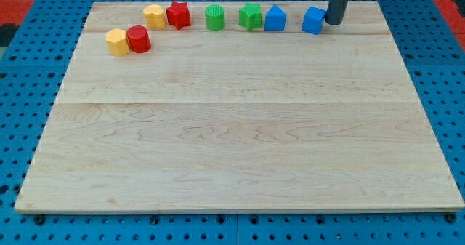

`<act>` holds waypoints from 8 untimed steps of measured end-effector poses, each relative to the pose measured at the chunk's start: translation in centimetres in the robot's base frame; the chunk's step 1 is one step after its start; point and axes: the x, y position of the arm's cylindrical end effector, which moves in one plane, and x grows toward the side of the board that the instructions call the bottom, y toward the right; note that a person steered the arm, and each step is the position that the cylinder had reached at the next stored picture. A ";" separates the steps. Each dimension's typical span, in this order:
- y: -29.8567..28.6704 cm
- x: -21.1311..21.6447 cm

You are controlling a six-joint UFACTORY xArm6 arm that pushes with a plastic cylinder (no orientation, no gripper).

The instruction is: Push the yellow hexagon to the top left

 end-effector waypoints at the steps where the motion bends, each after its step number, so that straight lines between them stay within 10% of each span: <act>1: 0.0 -0.6; 3: 1.4 12.1; 6: -30.1 11.3; 8: -38.4 10.1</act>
